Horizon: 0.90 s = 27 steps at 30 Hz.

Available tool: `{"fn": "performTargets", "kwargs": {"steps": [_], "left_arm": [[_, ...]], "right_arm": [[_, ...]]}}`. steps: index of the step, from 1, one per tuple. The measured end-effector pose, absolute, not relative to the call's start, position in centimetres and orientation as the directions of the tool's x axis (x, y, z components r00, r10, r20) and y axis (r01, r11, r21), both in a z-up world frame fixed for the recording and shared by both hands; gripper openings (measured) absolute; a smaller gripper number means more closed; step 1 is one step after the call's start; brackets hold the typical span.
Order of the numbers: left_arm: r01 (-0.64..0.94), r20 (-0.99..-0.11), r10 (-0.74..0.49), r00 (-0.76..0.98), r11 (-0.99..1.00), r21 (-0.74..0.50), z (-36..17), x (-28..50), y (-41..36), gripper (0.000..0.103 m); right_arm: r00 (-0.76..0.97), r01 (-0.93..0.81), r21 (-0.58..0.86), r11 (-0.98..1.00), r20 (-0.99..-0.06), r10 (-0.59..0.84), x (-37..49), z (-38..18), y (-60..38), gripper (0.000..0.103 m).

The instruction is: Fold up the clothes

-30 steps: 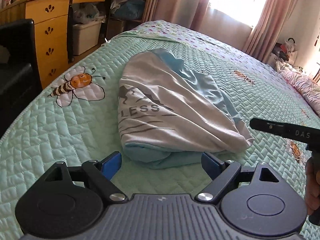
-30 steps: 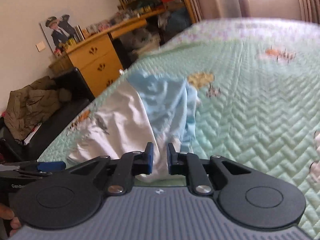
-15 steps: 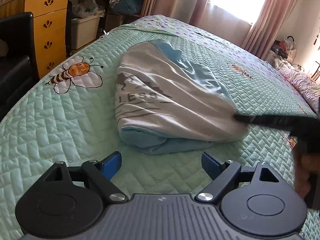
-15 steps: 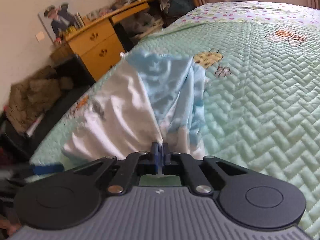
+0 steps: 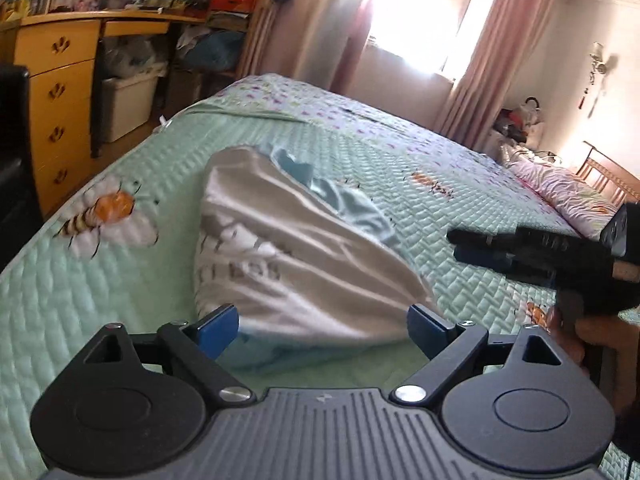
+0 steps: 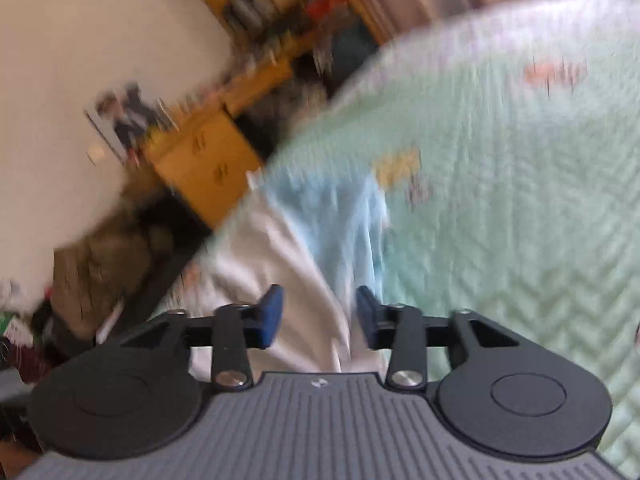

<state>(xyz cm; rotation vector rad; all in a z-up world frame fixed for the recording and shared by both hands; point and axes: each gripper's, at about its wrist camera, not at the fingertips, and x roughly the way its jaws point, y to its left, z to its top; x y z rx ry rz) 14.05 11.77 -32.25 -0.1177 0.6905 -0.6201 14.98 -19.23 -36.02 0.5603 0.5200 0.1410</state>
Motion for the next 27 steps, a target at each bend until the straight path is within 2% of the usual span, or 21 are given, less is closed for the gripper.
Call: {"fn": "performTargets", "kwargs": {"steps": [4,11,12,13,14,17,19,21,23,27], "left_arm": [[0.498,-0.564,-0.577,0.591,0.811,-0.307,-32.8,15.4,10.6,0.092],[0.508,-0.578,-0.554,0.599,0.821,-0.261,-35.0,16.1,9.4,0.092],[0.504,-0.574,-0.555,0.603,0.822,-0.265,-35.3,16.2,9.5,0.092],[0.503,-0.567,-0.555,0.608,0.823,-0.266,-35.5,16.2,9.5,0.092],[0.506,-0.561,-0.556,0.614,0.822,-0.261,-35.7,16.2,9.4,0.092],[0.523,-0.544,-0.558,0.627,0.819,-0.238,-36.2,16.2,8.8,0.093],[0.523,-0.544,-0.543,0.640,0.826,-0.209,-37.0,16.2,8.3,0.098],[0.526,-0.539,-0.536,0.650,0.829,-0.189,-37.8,16.1,8.1,0.098],[0.531,-0.525,-0.542,0.657,0.826,-0.189,-38.1,15.9,8.2,0.098],[0.538,-0.506,-0.551,0.664,0.821,-0.189,-37.9,15.8,8.3,0.098]], "right_arm": [[0.843,0.052,0.528,0.848,-0.479,0.247,20.0,-35.6,-19.9,0.052],[0.826,0.137,0.578,0.804,-0.515,0.229,27.6,-38.4,-21.9,0.050],[0.815,0.140,0.590,0.796,-0.525,0.246,28.9,-39.0,-22.0,0.044],[0.796,0.128,0.586,0.800,-0.542,0.269,30.2,-39.4,-21.6,0.006],[0.785,0.129,0.572,0.810,-0.558,0.269,31.4,-39.4,-21.4,0.004],[0.760,0.142,0.522,0.841,-0.602,0.244,34.7,-39.0,-21.3,0.003],[0.777,0.106,0.523,0.846,-0.574,0.258,34.3,-38.3,-20.8,0.003],[0.796,0.063,0.528,0.847,-0.538,0.276,33.5,-37.4,-20.3,0.010],[0.814,0.020,0.530,0.848,-0.501,0.294,32.7,-36.6,-19.8,0.036],[0.842,-0.066,0.530,0.846,-0.426,0.332,31.1,-35.0,-18.8,0.040]]}}
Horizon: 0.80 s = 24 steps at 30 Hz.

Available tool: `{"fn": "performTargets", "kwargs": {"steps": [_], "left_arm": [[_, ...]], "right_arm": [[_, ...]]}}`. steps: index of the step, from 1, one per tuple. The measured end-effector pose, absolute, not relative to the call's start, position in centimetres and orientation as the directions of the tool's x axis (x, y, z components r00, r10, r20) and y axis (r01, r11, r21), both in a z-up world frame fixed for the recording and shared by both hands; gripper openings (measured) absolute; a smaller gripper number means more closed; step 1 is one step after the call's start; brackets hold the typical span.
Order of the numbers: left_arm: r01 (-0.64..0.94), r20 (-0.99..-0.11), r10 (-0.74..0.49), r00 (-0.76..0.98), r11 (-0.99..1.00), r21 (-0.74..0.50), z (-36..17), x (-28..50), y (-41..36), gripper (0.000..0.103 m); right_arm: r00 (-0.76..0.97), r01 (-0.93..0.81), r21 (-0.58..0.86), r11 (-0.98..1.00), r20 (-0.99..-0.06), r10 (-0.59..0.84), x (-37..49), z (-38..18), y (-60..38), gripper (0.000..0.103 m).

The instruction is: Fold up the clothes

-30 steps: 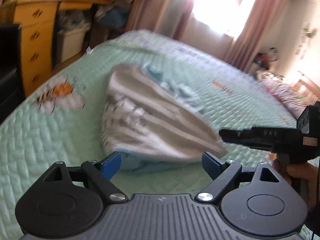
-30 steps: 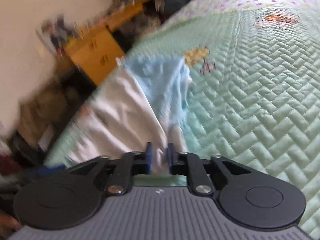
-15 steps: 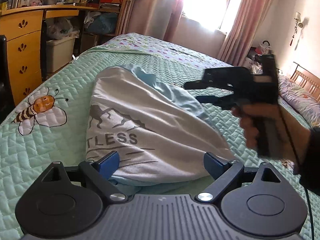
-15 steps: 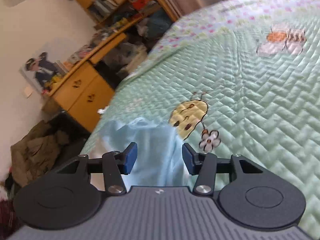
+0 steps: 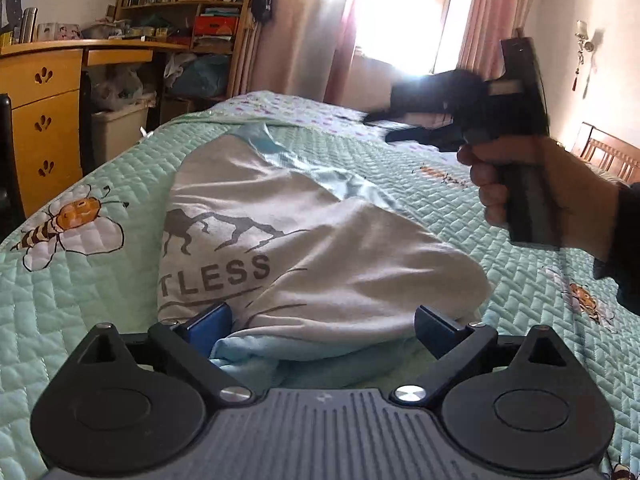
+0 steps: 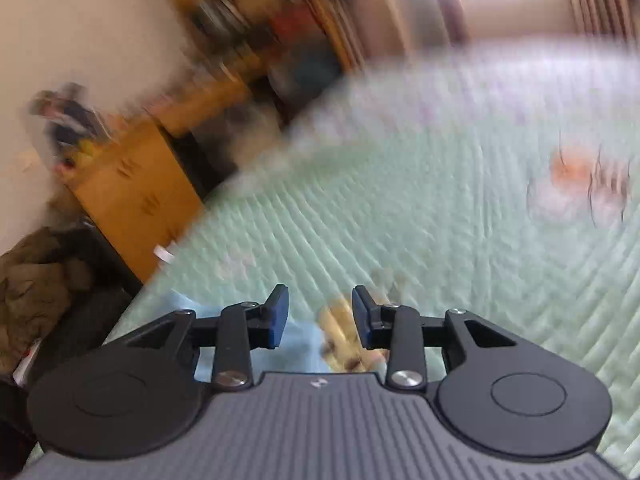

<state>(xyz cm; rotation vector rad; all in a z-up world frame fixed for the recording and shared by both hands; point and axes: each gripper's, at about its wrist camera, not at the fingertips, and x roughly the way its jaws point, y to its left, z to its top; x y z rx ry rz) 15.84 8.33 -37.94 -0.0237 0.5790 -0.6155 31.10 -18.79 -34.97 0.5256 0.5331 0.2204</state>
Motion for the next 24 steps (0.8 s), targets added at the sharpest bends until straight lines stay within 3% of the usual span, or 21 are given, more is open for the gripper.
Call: {"fn": "performTargets", "kwargs": {"steps": [2,15,16,18,21,24], "left_arm": [[0.539,-0.511,-0.544,0.666,0.824,-0.175,-37.9,15.9,8.0,0.099],[0.544,-0.502,-0.543,0.672,0.823,-0.162,-38.7,15.7,7.9,0.102],[0.543,-0.499,-0.548,0.672,0.822,-0.171,-38.7,15.7,8.0,0.102],[0.537,-0.482,-0.570,0.665,0.814,-0.221,-39.0,16.1,8.7,0.102],[0.530,-0.464,-0.593,0.658,0.803,-0.274,-39.2,16.6,9.4,0.102],[0.532,-0.465,-0.587,0.662,0.806,-0.260,-39.3,16.5,9.2,0.102]], "right_arm": [[0.841,-0.093,0.539,0.837,-0.408,0.356,31.1,-34.6,-18.1,0.048],[0.673,-0.080,0.713,0.697,-0.477,0.565,40.5,-37.0,-11.2,0.050],[0.658,-0.050,0.682,0.729,-0.527,0.538,41.3,-37.5,-10.4,0.050],[0.672,0.063,0.668,0.741,-0.578,0.464,43.1,-38.7,-10.6,0.036],[0.759,0.024,0.753,0.657,-0.442,0.478,42.7,-36.9,-12.0,0.037],[0.761,-0.054,0.803,0.593,-0.351,0.545,41.4,-35.7,-12.3,0.055]]}}
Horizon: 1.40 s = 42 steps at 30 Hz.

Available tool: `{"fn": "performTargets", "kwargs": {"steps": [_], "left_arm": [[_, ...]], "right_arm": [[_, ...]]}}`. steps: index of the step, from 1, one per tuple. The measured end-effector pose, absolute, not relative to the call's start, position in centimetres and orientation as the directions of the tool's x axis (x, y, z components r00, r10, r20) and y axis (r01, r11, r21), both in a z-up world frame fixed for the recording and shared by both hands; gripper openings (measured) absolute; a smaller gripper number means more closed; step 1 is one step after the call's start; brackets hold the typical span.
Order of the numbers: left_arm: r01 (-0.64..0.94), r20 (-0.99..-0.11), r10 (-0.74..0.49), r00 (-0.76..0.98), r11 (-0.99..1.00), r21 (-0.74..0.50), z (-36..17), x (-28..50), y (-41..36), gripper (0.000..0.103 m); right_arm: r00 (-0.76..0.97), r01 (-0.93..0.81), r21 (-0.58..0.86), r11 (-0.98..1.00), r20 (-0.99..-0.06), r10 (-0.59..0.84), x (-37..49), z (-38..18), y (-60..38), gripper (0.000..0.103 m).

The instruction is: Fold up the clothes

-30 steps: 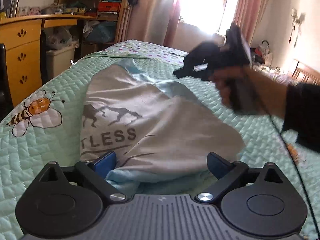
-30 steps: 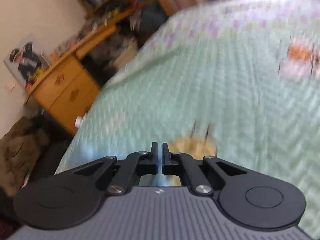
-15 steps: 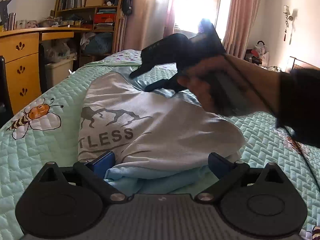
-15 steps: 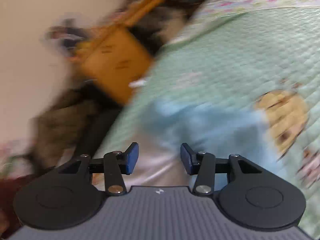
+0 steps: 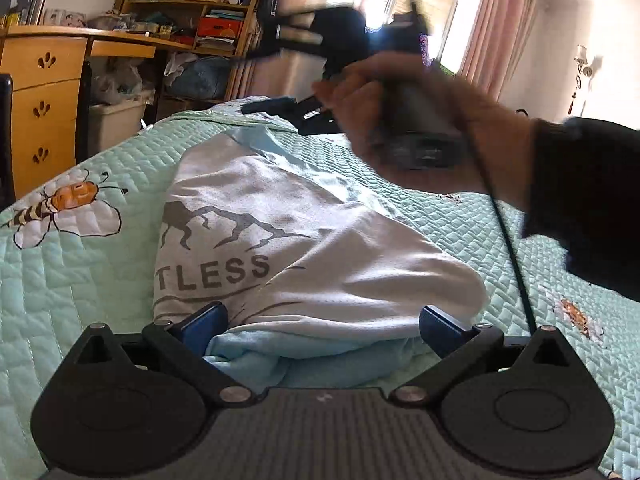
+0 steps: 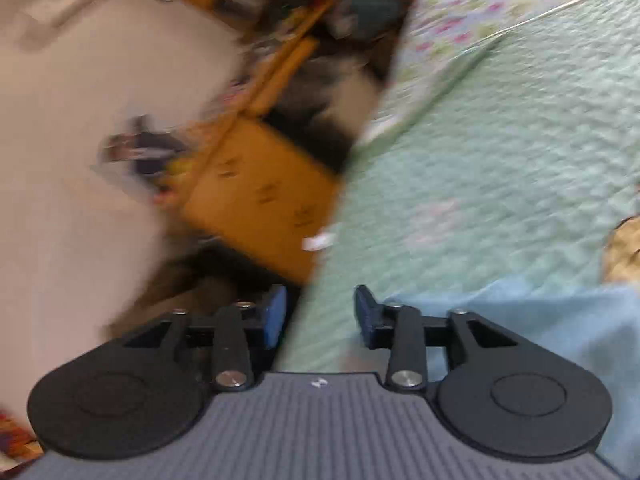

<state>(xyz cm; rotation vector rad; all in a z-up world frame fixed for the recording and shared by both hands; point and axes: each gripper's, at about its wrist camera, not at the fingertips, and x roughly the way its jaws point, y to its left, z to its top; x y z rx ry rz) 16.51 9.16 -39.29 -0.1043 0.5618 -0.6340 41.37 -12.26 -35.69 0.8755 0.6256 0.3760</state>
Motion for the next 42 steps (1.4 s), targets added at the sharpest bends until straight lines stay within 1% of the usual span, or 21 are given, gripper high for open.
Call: {"fn": "performTargets", "kwargs": {"steps": [1,2,6,9,11,15,16,18,21,23,24,25,26,27,29,30,33,36,37,39,42], "left_arm": [[0.532,-0.464,-0.588,0.663,0.806,-0.260,-39.3,16.5,9.1,0.102],[0.532,-0.465,-0.587,0.663,0.806,-0.260,-39.3,16.5,9.1,0.102],[0.532,-0.475,-0.573,0.668,0.814,-0.234,-39.1,16.6,8.8,0.102],[0.540,-0.470,-0.555,0.686,0.822,-0.180,-38.7,15.7,8.4,0.102],[0.557,-0.499,-0.527,0.688,0.824,-0.101,-38.2,14.8,7.5,0.102],[0.623,-0.565,-0.454,0.689,0.770,0.140,-37.5,11.1,5.2,0.102],[0.645,-0.577,-0.455,0.679,0.745,0.171,-37.3,10.2,4.9,0.102],[0.684,-0.603,-0.480,0.638,0.713,0.156,-36.9,9.1,4.9,0.101],[0.653,-0.598,-0.436,0.672,0.730,0.202,-36.1,8.5,4.5,0.101],[0.639,-0.616,-0.420,0.666,0.748,0.181,-35.3,9.2,4.4,0.102],[0.639,-0.638,-0.423,0.644,0.756,0.144,-35.0,9.8,4.5,0.101],[0.629,-0.650,-0.422,0.632,0.769,0.111,-34.7,10.2,4.7,0.095],[0.623,-0.648,-0.432,0.628,0.777,0.085,-34.1,10.4,4.9,0.094],[0.623,-0.640,-0.449,0.623,0.780,0.059,-33.4,10.6,5.1,0.095],[0.622,-0.624,-0.483,0.614,0.783,0.007,-31.9,11.0,5.6,0.102],[0.615,-0.627,-0.490,0.605,0.788,-0.022,-31.2,11.6,5.6,0.102],[0.535,-0.682,-0.473,0.557,0.833,-0.141,-29.7,14.5,5.3,0.102],[0.423,-0.696,-0.455,0.555,0.875,-0.235,-29.2,15.9,6.1,0.102],[0.389,-0.704,-0.437,0.560,0.889,-0.242,-29.2,16.1,6.3,0.102],[0.341,-0.722,-0.392,0.570,0.912,-0.226,-29.1,16.3,6.3,0.102],[0.303,-0.735,-0.284,0.616,0.946,-0.112,-28.4,15.8,5.4,0.102]], "right_arm": [[0.743,-0.081,0.813,0.576,-0.336,0.579,40.8,-35.5,-12.1,0.063],[0.733,-0.083,0.816,0.572,-0.338,0.590,39.6,-35.7,-12.3,0.066],[0.709,-0.055,0.819,0.571,-0.371,0.600,34.2,-37.0,-14.0,0.066],[0.689,-0.034,0.820,0.571,-0.394,0.608,30.2,-37.9,-15.2,0.066],[0.676,-0.021,0.820,0.571,-0.410,0.613,27.5,-38.6,-16.1,0.068],[0.680,-0.016,0.768,0.640,-0.461,0.570,21.4,-39.3,-17.0,0.068],[0.692,-0.023,0.752,0.659,-0.464,0.554,19.8,-39.2,-17.2,0.068],[0.709,-0.035,0.723,0.690,-0.468,0.527,19.2,-38.5,-16.7,0.068],[0.733,-0.051,0.680,0.732,-0.472,0.489,18.9,-37.4,-15.7,0.069],[0.720,-0.040,0.622,0.782,-0.525,0.454,18.5,-38.0,-15.4,0.071],[0.723,-0.037,0.594,0.803,-0.539,0.432,18.2,-37.7,-15.2,0.071],[0.731,-0.035,0.568,0.822,-0.547,0.409,17.8,-37.1,-15.1,0.070],[0.738,-0.032,0.541,0.840,-0.554,0.385,17.5,-36.6,-15.0,0.069],[0.745,-0.029,0.514,0.857,-0.561,0.361,17.2,-36.1,-14.9,0.070],[0.759,-0.021,0.458,0.889,-0.571,0.313,16.5,-35.0,-14.6,0.070],[0.766,-0.017,0.429,0.903,-0.575,0.288,16.2,-34.5,-14.5,0.070],[0.776,-0.004,0.377,0.926,-0.583,0.240,15.8,-32.5,-14.0,0.071],[0.770,0.026,0.372,0.928,-0.600,0.219,15.5,-30.8,-13.9,0.082],[0.765,0.040,0.376,0.926,-0.608,0.214,15.3,-30.4,-14.0,0.084],[0.774,0.050,0.367,0.929,-0.602,0.197,14.6,-29.8,-14.3,0.085],[0.777,0.078,0.360,0.930,-0.606,0.170,13.6,-29.5,-14.6,0.086]]}}
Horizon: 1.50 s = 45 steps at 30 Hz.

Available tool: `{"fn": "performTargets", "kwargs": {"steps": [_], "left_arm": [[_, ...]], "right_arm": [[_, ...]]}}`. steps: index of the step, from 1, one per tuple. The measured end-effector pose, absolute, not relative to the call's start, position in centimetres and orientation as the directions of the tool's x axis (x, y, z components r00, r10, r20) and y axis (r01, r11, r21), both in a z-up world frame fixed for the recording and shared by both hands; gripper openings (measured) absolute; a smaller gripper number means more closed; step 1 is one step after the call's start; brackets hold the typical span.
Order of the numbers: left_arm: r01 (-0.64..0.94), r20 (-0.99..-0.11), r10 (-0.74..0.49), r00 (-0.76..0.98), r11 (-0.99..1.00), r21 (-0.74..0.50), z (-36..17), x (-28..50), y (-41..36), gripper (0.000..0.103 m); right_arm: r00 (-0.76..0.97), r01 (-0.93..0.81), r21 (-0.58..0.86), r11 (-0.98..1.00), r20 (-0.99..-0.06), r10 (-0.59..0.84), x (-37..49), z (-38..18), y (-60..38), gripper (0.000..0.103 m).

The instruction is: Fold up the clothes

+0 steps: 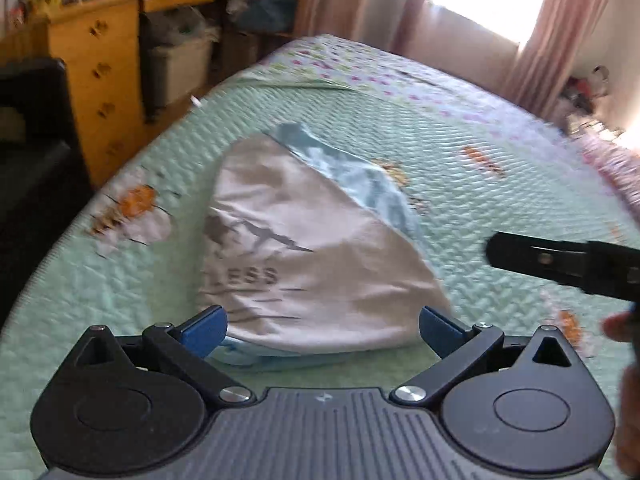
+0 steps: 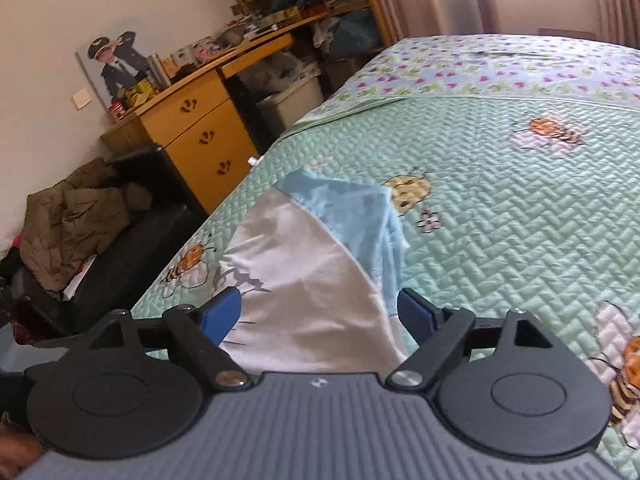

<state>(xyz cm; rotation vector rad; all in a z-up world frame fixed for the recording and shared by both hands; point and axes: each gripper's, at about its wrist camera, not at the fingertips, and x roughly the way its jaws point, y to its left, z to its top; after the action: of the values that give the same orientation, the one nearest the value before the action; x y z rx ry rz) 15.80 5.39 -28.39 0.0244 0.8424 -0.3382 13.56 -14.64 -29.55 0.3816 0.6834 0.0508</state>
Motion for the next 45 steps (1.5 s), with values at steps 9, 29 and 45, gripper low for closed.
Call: {"fn": "performTargets", "kwargs": {"steps": [9,29,45], "left_arm": [[0.128,-0.667,-0.061,0.742,0.990,0.052,-22.7,12.8,4.9,0.102],[0.142,-0.755,-0.071,0.652,0.989,0.030,-22.6,12.2,4.9,0.102],[0.182,-0.786,-0.109,0.609,0.983,0.005,-23.7,12.8,5.2,0.102]], "right_arm": [[0.801,0.075,0.308,0.948,-0.585,0.127,10.5,-25.7,-13.5,0.086],[0.778,0.134,0.251,0.959,-0.625,0.055,12.4,-24.9,-11.3,0.087],[0.737,0.148,0.140,0.979,-0.675,-0.015,13.3,-26.3,-9.5,0.086]]}}
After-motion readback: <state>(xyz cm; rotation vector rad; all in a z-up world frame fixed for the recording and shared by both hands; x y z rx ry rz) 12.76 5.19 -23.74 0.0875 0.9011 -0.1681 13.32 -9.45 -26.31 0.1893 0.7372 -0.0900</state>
